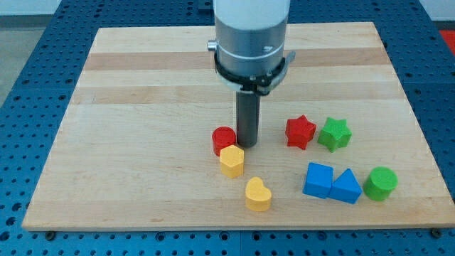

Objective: Move the red circle into the yellow hexagon

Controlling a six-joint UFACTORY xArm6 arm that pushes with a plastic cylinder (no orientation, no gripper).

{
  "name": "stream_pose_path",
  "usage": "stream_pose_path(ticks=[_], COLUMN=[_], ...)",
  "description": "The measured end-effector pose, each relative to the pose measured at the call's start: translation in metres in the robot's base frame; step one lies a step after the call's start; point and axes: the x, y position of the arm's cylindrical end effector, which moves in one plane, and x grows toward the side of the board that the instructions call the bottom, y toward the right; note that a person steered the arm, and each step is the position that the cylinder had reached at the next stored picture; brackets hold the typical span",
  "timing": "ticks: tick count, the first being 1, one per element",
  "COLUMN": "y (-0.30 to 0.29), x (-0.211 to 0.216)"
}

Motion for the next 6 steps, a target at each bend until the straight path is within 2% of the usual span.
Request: stream_pose_path(ticks=[1,3,5,6], y=[-0.01,-0.033,-0.033,-0.033], x=[-0.018,-0.018,0.019,0.019])
